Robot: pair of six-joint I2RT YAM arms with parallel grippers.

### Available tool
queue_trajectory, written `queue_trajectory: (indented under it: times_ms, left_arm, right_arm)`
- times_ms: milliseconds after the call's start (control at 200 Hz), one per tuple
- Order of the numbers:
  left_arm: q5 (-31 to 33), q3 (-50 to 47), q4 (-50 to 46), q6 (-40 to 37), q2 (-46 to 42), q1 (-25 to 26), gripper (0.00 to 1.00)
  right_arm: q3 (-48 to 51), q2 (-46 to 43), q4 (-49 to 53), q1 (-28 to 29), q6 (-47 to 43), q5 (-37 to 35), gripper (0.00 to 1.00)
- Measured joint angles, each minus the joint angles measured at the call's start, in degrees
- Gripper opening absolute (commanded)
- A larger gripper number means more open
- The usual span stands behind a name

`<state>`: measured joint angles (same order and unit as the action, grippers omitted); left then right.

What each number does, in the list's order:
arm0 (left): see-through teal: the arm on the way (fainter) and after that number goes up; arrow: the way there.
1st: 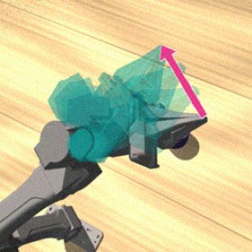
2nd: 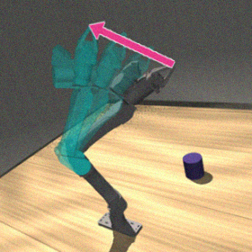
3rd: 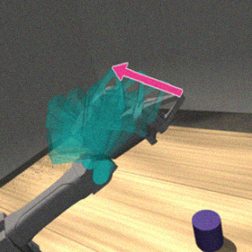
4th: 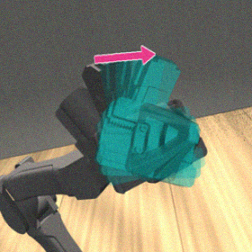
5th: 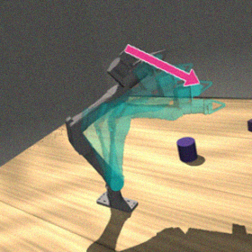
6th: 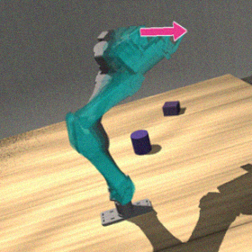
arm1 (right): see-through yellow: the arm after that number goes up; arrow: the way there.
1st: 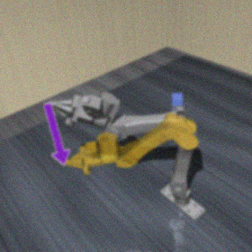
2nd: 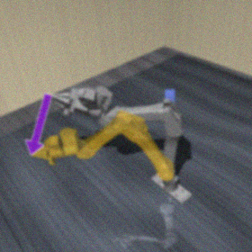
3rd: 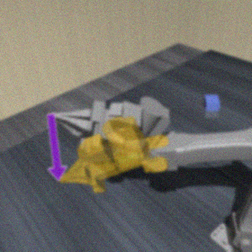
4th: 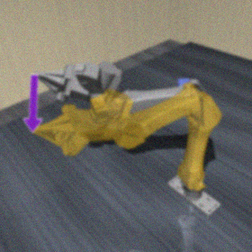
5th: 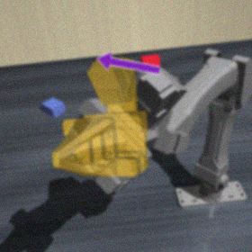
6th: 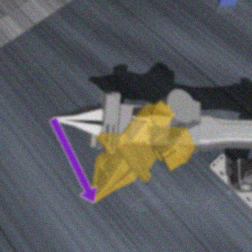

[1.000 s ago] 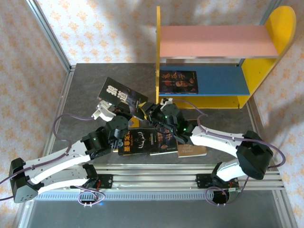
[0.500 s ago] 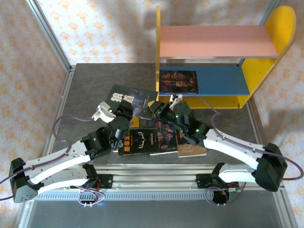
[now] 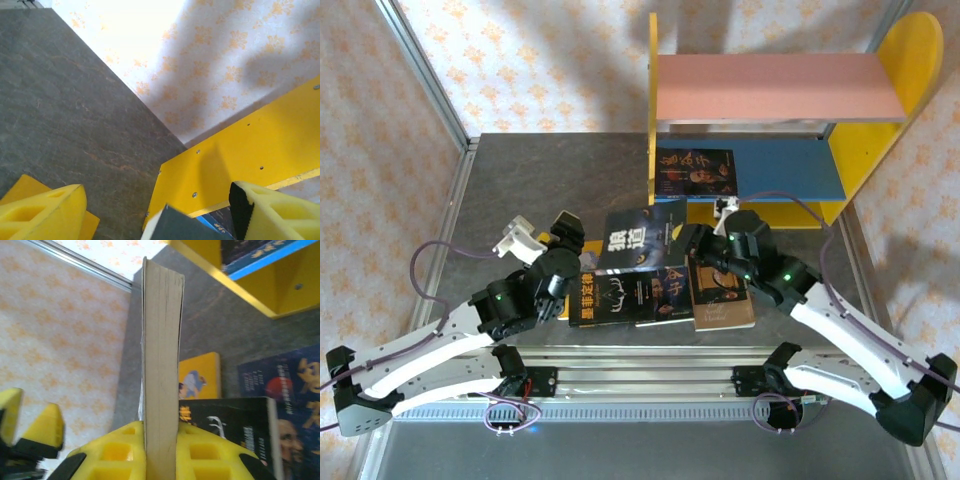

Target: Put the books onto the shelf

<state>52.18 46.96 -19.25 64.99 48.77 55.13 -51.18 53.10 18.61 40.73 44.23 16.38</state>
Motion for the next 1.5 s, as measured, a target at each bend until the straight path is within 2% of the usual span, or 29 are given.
queue_trajectory:
  times_ms: [135, 235, 455, 651, 806, 966, 1131, 1497]
  left_arm:
    - [-1.01, 2.99, -0.35, -6.54, 0.92, -0.46, 0.76]
    - [-4.44, 6.69, -0.85, -11.43, 3.69, -2.16, 0.77]
    - [-21.05, 13.55, -1.16, -20.61, 12.22, -7.93, 0.77]
    - [-35.76, 18.53, -1.09, -26.21, 20.2, -8.04, 0.75]
    - [-42.99, 19.71, -1.11, -27.87, 23.28, -8.04, 0.74]
    - [-45.81, 19.76, -1.14, -28.57, 23.41, -8.04, 0.74]
    - [-45.79, 19.76, -1.2, -29.07, 22.45, -8.04, 0.75]
    - [-45.57, 19.67, -1.22, -29.07, 19.8, -8.04, 0.75]
  right_arm:
    - [-1.44, -3.48, 6.71, -5.22, -4.09, 4.31, 0.09]
    - [-3.23, -5.4, 10.19, -9.03, -7.04, 6.84, 0.08]
    - [-8.48, -7.04, 16.28, -17.16, -14.03, 11.74, 0.08]
    - [-9.53, -7.5, 17.29, -27.63, -17.29, 15.89, 0.08]
    - [-8.57, -5.51, 12.66, -36.35, -17.49, 21.33, 0.08]
    - [-6.71, -1.14, 6.36, -43.28, -18.73, 27.71, 0.08]
    - [-4.0, 3.76, -0.92, -48.46, -19.93, 33.57, 0.08]
    - [-3.13, 16.15, -14.99, -49.79, -21.55, 40.79, 0.08]
